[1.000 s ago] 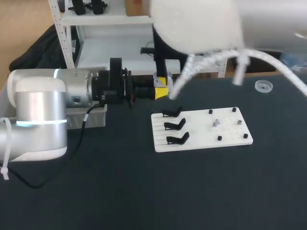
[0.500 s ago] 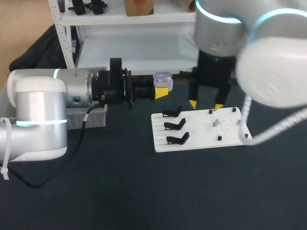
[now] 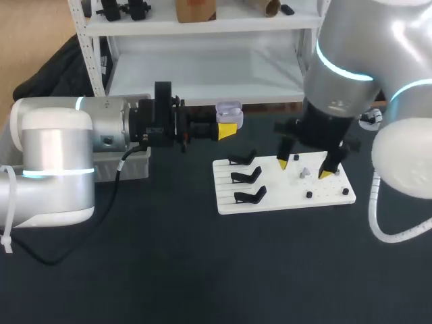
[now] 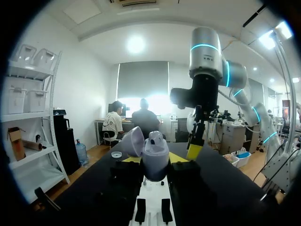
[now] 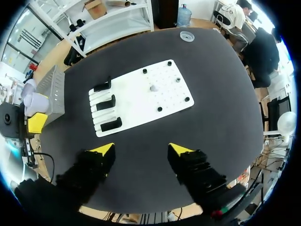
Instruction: Pick up each earbud case from the left stands, insert the matching earbuds, close the lid, and place the case in the box.
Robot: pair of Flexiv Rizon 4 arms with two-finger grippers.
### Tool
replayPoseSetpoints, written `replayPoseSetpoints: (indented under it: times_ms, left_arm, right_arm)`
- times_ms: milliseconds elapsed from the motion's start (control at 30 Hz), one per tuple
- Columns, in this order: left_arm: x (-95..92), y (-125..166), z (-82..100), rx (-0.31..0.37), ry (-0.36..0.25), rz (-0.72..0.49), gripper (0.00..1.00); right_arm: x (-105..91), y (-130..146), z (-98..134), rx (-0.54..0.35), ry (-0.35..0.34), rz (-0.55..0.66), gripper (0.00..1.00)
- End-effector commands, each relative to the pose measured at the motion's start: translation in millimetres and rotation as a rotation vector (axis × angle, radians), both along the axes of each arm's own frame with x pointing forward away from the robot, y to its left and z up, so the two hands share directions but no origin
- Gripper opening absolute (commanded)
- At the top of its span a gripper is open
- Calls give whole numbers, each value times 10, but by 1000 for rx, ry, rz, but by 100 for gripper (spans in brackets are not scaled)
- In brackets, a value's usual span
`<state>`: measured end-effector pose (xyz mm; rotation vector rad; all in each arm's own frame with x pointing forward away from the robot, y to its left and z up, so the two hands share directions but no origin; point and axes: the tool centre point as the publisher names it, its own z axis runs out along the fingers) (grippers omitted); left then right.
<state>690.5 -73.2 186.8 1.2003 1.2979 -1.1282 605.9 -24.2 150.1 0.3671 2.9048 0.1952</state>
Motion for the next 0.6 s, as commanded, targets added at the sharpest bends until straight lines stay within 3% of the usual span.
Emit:
replayPoseSetpoints:
  times_ms: [33, 467, 600]
  left_arm:
    - [-4, 2, -3, -2, -1, 2, 0]
    - [-4, 2, -3, -2, -1, 2, 0]
    - [-4, 2, -3, -2, -1, 2, 0]
  right_arm:
    - [49, 66, -16, -14, 6, -4, 100]
    - [49, 66, -16, -14, 6, -4, 100]
    - [233, -59, -247, 40, -109, 20, 100]
